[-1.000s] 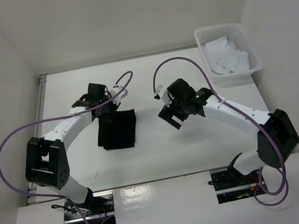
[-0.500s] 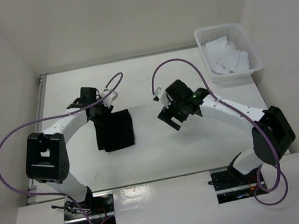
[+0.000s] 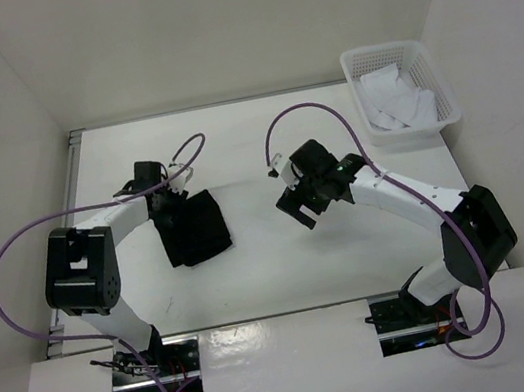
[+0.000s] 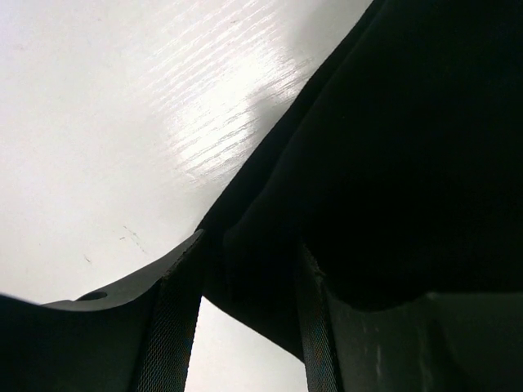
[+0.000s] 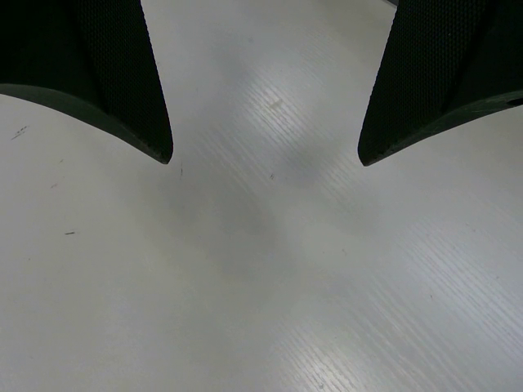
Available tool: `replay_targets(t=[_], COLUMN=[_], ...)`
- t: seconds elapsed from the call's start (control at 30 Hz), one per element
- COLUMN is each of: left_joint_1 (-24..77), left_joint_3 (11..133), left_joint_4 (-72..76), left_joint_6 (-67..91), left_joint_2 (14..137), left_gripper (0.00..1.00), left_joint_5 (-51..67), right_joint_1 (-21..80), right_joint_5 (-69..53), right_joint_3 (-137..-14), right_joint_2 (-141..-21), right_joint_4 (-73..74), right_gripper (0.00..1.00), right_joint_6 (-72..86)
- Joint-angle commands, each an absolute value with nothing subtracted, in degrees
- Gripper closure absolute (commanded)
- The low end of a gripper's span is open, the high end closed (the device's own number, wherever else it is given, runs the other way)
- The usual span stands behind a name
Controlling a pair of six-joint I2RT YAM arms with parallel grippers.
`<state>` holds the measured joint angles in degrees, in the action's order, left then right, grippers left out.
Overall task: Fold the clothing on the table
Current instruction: Fold the skirt
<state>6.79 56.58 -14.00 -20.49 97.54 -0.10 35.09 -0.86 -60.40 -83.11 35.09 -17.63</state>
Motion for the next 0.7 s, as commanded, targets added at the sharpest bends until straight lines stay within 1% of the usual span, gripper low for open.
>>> replay_targets(t=[0.0,0.1,0.17,0.3,0.37,0.47,0.67], left_joint_1=[6.33,6.33,8.60,10.46,10.99,13.53,20.65], left_joint_3=[55.02,55.55,56.07,58.44,59.32,62.30,67.14], left_joint_4=[-13.18,-13.18,-13.71,-15.21,-16.34,-18.80,-21.44], left_joint_6=[-19.16,-19.16,-19.16,-19.15,-19.16,-17.84,-16.53], left_joint_2=[100.10,100.11,100.63,102.48,102.48,103.00,104.93], left_gripper=[0.47,0.47,0.47,0.47,0.47,0.47,0.47], left_joint_5=[-1.24,-0.62,-0.62,-1.14,-1.14,-1.14,-7.11], right_joint_1=[34.80,34.80,34.80,32.44,28.33,24.80,21.98], right_joint_5=[-1.23,-0.71,0.61,10.42,12.65,13.27,12.13], right_joint_3=[-60.12,-60.12,-60.12,-60.12,-60.12,-60.64,-60.03], right_joint_2=[-83.41,-82.89,-82.88,-81.65,-80.34,-77.53,-72.60], right_joint_4=[33.84,33.84,33.84,30.07,28.83,28.83,27.77], right_gripper=[0.02,0.02,0.02,0.02,0.02,0.02,0.02], right_joint_6=[-17.05,-17.05,-17.05,-13.89,-11.96,-11.34,-11.34])
